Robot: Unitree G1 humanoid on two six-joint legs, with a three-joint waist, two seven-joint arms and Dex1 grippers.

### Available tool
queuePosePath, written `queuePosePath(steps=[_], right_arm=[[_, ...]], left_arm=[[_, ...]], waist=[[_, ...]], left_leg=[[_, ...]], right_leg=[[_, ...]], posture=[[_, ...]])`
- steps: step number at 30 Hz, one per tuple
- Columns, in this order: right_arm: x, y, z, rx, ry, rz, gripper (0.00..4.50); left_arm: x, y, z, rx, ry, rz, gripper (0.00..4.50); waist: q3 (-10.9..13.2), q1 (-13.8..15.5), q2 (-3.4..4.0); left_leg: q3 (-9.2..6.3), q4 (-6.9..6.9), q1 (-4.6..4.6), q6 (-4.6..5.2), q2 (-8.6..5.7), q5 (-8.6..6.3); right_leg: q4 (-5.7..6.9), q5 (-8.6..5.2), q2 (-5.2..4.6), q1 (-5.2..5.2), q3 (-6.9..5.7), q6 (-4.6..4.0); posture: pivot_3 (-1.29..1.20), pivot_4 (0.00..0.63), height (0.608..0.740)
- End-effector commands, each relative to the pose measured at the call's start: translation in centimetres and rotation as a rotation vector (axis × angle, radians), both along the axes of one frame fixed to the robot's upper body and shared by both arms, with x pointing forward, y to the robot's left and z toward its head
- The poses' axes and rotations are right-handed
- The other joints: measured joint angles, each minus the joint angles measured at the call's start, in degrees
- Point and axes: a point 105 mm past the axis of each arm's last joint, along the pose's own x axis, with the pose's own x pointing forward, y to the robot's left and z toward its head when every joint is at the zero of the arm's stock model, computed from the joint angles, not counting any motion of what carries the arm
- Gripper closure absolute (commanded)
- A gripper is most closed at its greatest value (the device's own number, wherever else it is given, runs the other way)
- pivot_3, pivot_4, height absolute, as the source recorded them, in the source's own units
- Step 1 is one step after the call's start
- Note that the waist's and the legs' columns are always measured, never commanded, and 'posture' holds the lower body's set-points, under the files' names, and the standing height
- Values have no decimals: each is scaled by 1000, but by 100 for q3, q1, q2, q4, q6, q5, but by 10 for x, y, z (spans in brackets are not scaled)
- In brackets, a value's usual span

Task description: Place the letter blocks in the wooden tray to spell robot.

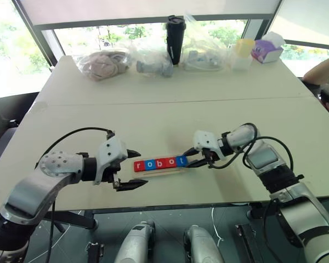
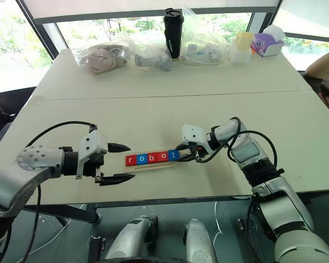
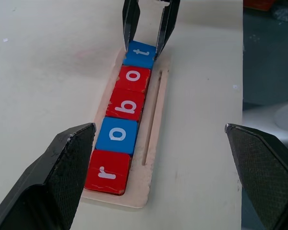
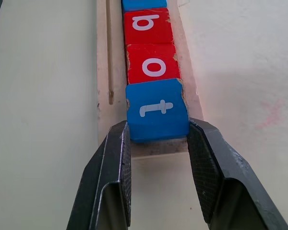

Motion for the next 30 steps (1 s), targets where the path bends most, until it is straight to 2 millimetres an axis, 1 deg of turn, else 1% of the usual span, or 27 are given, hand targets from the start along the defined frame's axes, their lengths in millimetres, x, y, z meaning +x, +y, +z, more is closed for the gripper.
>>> queuePosePath(steps=[1,5,6,7,9,11,12,16,18,20,22,25,27,30], right_arm=[[2,5,9,8,-31,16,3402],[3,6,10,11,-30,11,3402],[3,6,10,14,-34,7,2602],[4,6,11,15,-36,5,2328],[9,10,23,72,-58,-21,1544],[11,13,33,111,-67,-32,515],[12,14,38,122,-75,-33,211],[13,15,58,183,-99,-45,211],[15,13,67,221,-114,-79,211],[18,7,81,281,-128,-143,211],[16,-2,88,318,-139,-207,211],[5,-20,84,309,-151,-295,211],[-3,-27,80,311,-144,-342,211],[-17,-40,74,313,-131,-431,211]], left_arm=[[1,-1,6,1,-31,-8,0],[2,-1,6,0,-34,-6,0],[2,-1,6,-1,-34,-5,0],[2,-1,6,-1,-34,-5,0],[3,-1,5,-1,-33,-4,0],[3,-1,4,-1,-32,-3,0],[3,0,4,0,-32,-3,0],[6,2,4,2,-35,3,0],[8,5,6,0,-39,16,0],[13,9,9,-28,-34,57,0],[17,16,12,-75,-23,105,0],[17,31,7,-81,-9,165,0],[17,40,5,-78,0,200,0],[16,62,1,-83,23,291,0]], waist=[[0,-2,0],[0,-2,0],[0,-2,0],[0,-2,0],[0,-3,0],[0,-3,0],[0,-3,0],[0,3,0],[0,3,0],[0,4,0],[0,9,0],[-1,30,0],[-1,21,0],[0,2,1]], left_leg=[[0,0,0,0,0,0],[0,0,0,0,0,0],[0,0,0,0,0,0],[0,0,1,0,0,0],[0,0,0,0,0,0],[0,0,0,0,0,0],[0,0,1,0,0,0],[0,0,0,-1,0,0],[0,-1,0,-1,0,0],[0,-1,0,-1,0,0],[0,-1,-1,-1,0,0],[-1,-4,-1,-1,0,-1],[2,-8,-1,0,-1,-2],[3,-14,-5,0,-1,-2]], right_leg=[[0,0,0,0,0,0],[0,0,0,0,0,0],[0,0,0,0,0,0],[0,0,0,0,0,0],[0,0,0,0,0,0],[2,1,0,-1,1,2],[2,3,0,-1,1,5],[2,4,0,-2,1,6],[2,4,0,-2,1,6],[1,3,0,-2,1,6],[1,3,-1,-4,2,6],[1,3,-2,-5,2,6],[0,1,-6,-5,3,1],[1,-4,-8,-12,4,-9]], posture=[[0,150,740],[0,150,740],[0,150,740],[0,150,740],[0,150,740],[0,150,740],[0,150,740],[0,150,740],[0,150,740],[0,150,740],[0,150,740],[0,150,740],[0,150,740],[0,150,740]])
